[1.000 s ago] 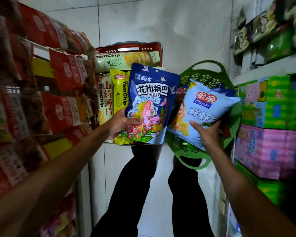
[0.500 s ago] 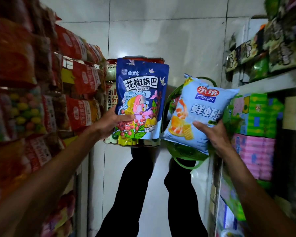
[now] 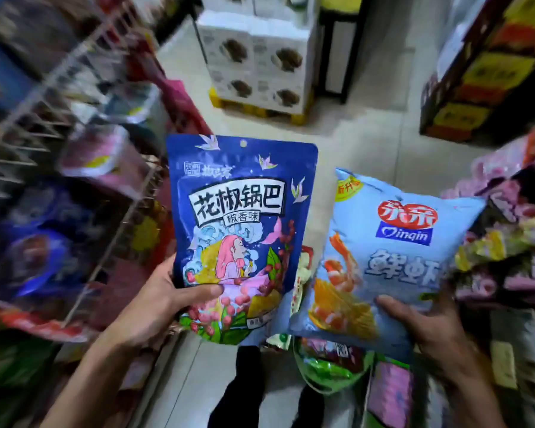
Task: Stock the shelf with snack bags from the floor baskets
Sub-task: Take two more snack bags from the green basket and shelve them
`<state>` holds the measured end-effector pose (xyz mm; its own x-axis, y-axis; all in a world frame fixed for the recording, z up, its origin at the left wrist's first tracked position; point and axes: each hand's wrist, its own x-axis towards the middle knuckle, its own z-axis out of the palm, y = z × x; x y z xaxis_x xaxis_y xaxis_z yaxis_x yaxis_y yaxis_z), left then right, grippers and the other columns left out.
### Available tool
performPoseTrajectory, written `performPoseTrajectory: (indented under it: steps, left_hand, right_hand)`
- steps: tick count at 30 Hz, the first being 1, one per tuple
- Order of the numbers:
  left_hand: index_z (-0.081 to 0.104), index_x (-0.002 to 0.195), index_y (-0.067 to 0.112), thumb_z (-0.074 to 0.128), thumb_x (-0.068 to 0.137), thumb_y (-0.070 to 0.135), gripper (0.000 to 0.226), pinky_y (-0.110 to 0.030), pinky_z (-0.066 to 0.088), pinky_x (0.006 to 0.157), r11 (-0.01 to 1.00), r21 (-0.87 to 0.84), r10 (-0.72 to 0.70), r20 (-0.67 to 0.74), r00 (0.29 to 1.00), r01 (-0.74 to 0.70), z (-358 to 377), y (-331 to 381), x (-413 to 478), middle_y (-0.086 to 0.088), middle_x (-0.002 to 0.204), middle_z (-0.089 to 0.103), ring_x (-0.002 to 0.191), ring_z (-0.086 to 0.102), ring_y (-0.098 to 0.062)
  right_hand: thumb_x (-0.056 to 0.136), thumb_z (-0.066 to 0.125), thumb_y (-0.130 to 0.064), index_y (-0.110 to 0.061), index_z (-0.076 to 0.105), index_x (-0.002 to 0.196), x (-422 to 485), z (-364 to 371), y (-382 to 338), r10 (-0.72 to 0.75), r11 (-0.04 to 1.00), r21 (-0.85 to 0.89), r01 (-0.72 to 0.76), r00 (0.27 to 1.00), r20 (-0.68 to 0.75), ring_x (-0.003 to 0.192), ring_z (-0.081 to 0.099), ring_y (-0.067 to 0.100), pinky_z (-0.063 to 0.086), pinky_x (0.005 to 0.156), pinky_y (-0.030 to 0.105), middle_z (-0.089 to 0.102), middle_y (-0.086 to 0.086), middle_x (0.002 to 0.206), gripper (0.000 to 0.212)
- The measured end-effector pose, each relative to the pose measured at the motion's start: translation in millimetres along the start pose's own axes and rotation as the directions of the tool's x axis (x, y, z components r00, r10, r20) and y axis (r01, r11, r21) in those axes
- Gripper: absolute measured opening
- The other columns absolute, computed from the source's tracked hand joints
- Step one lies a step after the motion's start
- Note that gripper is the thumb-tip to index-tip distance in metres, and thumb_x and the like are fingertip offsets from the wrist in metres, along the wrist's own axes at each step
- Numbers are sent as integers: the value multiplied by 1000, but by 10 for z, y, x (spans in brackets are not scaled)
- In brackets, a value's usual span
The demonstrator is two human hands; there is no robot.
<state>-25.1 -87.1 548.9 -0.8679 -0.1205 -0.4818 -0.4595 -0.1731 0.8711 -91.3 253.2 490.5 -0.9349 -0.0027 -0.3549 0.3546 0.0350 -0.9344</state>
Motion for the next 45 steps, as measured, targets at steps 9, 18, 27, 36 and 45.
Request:
performPoseTrajectory:
  steps: [9,18,27,36,45]
  left_hand:
    - [75,95,17,86,56,11,41,-31,59,64,886,-25,414,-408,814,-463,-538,1304,-2504,-12,95,77,77,75,-24]
    - [75,74,27,99,19,43,62,-25,54,45,751,187,511,-772,378,-633,-1384,843,-5364,3,59,69,47,63,-9]
    - [75,71,24,88,53,6,29,-25,54,42,750,338,358,-930,-81,-569,-1994,-457,-8650,2,58,68,47,64,-9]
    - [67,83,17,71,60,-6,33,-19,51,44,777,456,348,-885,-308,-433,-2538,-1097,-10670,5,55,67,44,63,-8]
    - [66,79,15,80,46,0,39,-18,52,44,760,553,439,-824,-357,-341,-4013,-1040,-12223,6,54,67,45,64,-5]
  right_hand:
    - [46,93,-32,-19,71,109,-1106,1096,-2205,-398,907,106,407,747,533,89,74,8,60,78,25,78,-10,99,67]
    - [49,92,-46,-4,64,114,-3211,2845,-2635,-493,816,316,484,296,818,84,74,3,57,71,15,77,-16,93,82]
    - [39,99,-37,-10,54,126,-6428,4393,-1779,-379,863,428,269,-218,900,92,75,26,60,76,38,76,9,108,102]
    - [24,93,-61,-25,61,118,-8748,5394,-1347,-380,857,473,205,-370,848,91,75,18,61,71,29,77,-4,104,105]
    - [55,83,-35,-32,57,113,-10419,6693,-1468,-592,755,655,33,-394,703,92,73,6,58,70,19,75,-15,104,64]
